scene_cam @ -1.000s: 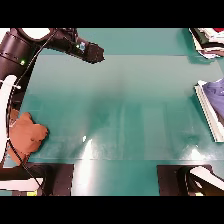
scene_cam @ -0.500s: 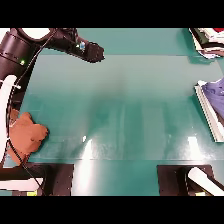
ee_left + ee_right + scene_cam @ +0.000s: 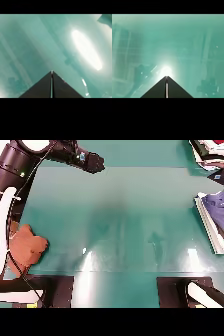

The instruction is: Fold the shirts.

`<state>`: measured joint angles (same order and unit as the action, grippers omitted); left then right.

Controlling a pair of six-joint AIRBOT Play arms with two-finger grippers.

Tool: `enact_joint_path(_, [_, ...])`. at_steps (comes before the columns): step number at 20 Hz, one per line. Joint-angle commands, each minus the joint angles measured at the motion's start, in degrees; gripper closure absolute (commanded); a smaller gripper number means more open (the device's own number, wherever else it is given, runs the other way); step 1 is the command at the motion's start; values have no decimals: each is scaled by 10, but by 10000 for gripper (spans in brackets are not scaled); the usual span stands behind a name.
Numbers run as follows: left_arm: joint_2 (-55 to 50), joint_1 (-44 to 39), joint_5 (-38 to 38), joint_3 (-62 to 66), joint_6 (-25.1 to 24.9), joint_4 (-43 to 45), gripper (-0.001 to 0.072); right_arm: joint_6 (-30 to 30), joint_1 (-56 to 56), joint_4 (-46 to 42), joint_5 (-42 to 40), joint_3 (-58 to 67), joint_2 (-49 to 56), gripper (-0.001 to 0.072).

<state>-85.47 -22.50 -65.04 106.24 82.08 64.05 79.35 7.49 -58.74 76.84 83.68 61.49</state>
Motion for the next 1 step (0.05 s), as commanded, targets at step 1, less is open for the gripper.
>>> enact_joint_path(1, [0, 0, 1, 0, 0, 0, 683, -4, -16, 1, 0, 1, 0, 693])
